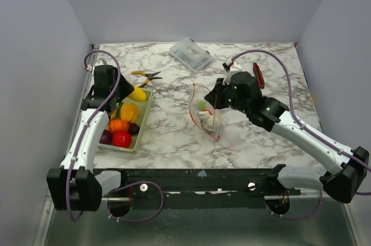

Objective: Place the food in the zip-top bag and seal the zipper
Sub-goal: Place the fake fruit in the zipper food storage bag.

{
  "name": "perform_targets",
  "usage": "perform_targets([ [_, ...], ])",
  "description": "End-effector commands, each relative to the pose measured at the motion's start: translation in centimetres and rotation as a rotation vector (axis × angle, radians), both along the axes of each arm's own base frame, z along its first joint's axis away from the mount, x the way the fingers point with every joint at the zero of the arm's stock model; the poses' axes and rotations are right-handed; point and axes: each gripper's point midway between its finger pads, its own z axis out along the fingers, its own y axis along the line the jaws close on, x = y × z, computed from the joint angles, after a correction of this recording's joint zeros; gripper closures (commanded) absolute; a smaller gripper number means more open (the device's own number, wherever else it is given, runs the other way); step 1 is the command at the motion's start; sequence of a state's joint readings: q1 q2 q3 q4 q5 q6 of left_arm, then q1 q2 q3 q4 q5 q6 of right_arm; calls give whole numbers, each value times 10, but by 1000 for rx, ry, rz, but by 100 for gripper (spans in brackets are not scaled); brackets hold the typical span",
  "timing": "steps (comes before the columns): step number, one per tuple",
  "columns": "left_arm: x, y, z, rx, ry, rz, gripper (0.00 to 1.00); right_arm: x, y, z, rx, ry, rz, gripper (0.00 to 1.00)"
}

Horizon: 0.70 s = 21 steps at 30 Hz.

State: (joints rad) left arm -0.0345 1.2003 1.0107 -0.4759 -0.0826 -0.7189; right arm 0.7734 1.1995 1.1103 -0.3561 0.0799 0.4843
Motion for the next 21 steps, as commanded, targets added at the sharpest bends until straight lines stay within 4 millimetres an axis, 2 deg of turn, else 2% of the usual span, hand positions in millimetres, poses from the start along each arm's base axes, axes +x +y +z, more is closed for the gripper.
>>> perform_targets([
  [1, -20, -35, 39, -28, -179, -239, 100, -3, 10, 4, 45, -1, 30, 100],
  [4, -40, -78, 83, -60, -397, -458, 100, -3, 14, 3, 54, 8, 44, 100],
  [7, -73, -114, 122, -54, -592, -627, 100, -4, 18, 2, 67, 14, 55, 100],
  [11, -118, -151, 168, -40, -850, -818, 100, -4, 19, 2, 70, 15, 58, 100],
  [13, -140, -165, 184, -47, -961, -895, 100, -4, 19, 2, 72, 17, 56, 100],
  [15, -158, -178, 193, -35, -1044, -964, 100, -4, 19, 4, 75, 16, 55, 100],
  [17, -167, -190, 194, -1, -1083, -1019, 100, -4, 19, 5, 78, 15, 55, 100],
  [21, -159, -212, 184, 155, -1043, -1025, 100, -10, 23, 10, 105, 24, 87, 100],
])
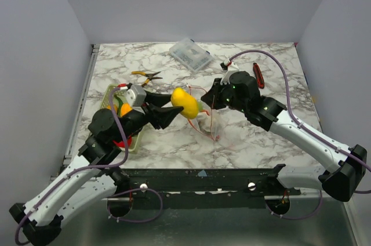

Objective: Place the food in the zip-top bag and seal the zipper
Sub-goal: Place the fake fruit in the zipper food storage bag.

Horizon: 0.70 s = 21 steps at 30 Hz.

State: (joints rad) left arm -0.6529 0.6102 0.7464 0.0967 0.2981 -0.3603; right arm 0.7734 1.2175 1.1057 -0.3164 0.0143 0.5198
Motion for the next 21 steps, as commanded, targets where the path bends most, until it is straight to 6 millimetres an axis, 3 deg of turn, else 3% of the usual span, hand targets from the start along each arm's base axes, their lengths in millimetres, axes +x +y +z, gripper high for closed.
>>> perform_targets([
  [1, 13, -21, 0, 151, -150, 98, 100, -6, 9, 10, 49, -3, 44, 100],
  [8, 40, -44, -20, 265, -196, 227, 100, -8, 10, 16, 64, -7, 48, 100],
  [17, 72, -42, -46, 292, -121, 387, 100, -9, 7, 18, 58, -11, 42, 100],
  [19, 73, -47, -51, 298, -92, 376, 93, -8, 6, 19, 57, -13, 40, 100],
  [21, 74, -51, -56, 293, -55, 366, 73, -9, 7, 18, 58, -11, 43, 100],
])
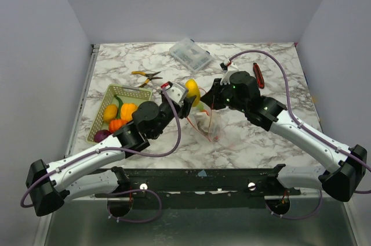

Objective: Place the food in the zip-top bag and seal the zipper
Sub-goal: Place the fake fruit in the zipper food storage bag.

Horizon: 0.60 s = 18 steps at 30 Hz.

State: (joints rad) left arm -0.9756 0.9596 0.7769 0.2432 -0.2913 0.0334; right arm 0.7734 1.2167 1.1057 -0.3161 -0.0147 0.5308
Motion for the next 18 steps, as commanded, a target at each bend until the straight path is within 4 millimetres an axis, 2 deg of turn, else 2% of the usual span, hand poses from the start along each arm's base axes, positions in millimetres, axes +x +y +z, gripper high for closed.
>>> perform_targets([
  [1, 9, 0, -1, -60, 61, 64, 63, -4, 4, 18, 44, -26, 21, 100],
  [3, 9, 1, -3, -72, 74, 73, 41, -4, 4, 16, 41, -23, 22, 100],
  [6, 5, 3, -4, -66, 91, 63, 26, -5, 4, 15, 43, -23, 25, 100],
  [14, -6, 14, -13, -16, 206, 69, 10, -4, 5, 14, 45, -22, 28, 100],
  [18, -16, 25, -10, -26, 241, 64, 5, -5, 6, 11, 42, -19, 32, 100],
])
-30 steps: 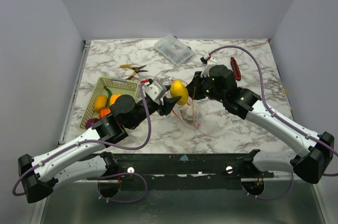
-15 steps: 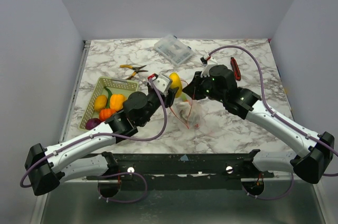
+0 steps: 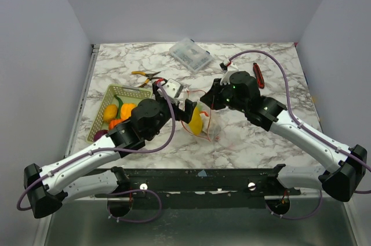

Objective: Place the food in the zip-top bag and seal the zipper
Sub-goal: Place the fake fruit in the zipper food storage bag, then adjust the zipper food storage bag at the center of the board.

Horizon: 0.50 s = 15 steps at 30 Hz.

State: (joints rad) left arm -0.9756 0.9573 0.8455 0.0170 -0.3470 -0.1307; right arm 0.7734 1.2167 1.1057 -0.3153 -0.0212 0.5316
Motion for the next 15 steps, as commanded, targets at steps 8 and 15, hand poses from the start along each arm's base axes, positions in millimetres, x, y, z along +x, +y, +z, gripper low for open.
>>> perform_targets([
  [8, -17, 41, -9, -23, 231, 51, 3, -4, 10, 7, 47, -10, 42, 100],
  [15, -26, 52, -40, -135, 444, 71, 18, -4, 6, 11, 51, -21, 28, 100],
])
